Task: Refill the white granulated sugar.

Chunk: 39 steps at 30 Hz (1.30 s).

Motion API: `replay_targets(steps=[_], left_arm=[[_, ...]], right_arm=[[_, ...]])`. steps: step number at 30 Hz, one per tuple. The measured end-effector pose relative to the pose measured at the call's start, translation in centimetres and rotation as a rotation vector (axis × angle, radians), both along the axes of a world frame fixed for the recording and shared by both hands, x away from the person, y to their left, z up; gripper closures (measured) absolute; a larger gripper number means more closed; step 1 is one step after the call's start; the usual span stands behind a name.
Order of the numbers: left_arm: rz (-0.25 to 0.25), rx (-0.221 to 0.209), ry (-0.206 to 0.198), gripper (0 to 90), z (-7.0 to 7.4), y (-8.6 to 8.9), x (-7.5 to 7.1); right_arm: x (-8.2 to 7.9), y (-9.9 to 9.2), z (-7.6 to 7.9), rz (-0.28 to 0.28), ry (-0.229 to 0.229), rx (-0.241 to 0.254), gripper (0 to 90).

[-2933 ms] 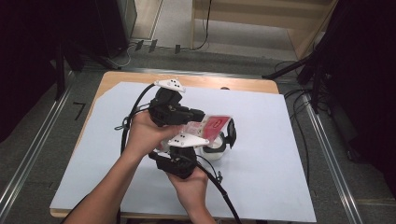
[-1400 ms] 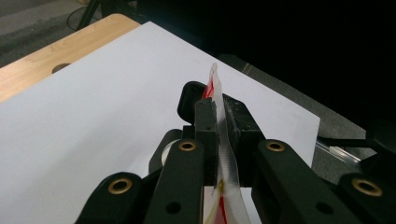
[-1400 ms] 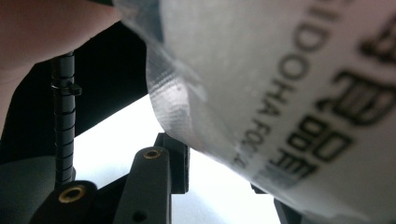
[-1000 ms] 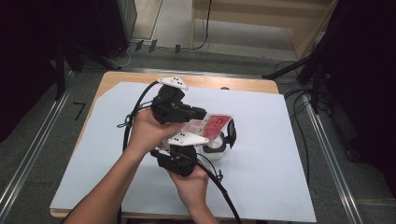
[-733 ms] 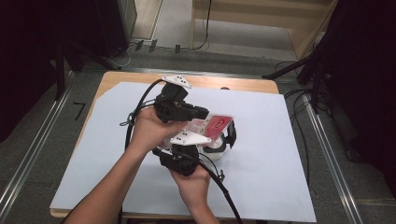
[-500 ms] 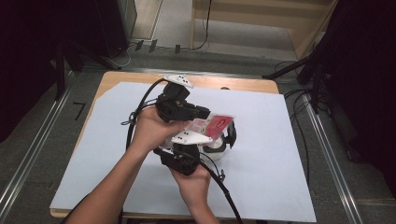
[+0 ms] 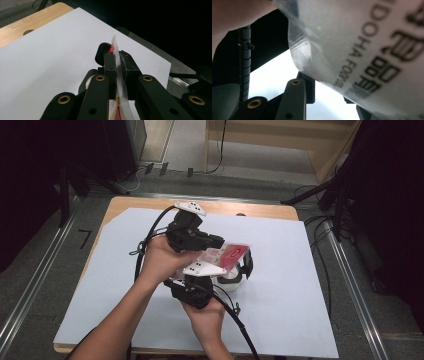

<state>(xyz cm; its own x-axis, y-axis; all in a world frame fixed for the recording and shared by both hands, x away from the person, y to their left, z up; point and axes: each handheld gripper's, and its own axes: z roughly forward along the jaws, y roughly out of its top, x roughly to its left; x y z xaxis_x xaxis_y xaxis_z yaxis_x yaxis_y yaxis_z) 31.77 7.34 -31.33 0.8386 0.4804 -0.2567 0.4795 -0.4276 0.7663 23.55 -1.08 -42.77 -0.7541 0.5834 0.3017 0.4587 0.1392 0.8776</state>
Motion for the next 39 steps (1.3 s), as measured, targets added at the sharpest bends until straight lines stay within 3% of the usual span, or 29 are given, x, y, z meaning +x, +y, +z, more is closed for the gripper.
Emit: replay_targets(steps=[17, 39], left_arm=[[-0.004, -0.010, 0.029, 85.5, -0.2, 1.6, -0.4], [-0.026, 0.045, 0.106, 84.6, -0.6, 3.4, -0.6]], right_arm=[[-0.8, 0.7, -0.8, 0.028, -0.040, -0.037, 60.9], [-1.2, 1.4, -2.4, 0.079, -0.025, -0.076, 59.0]])
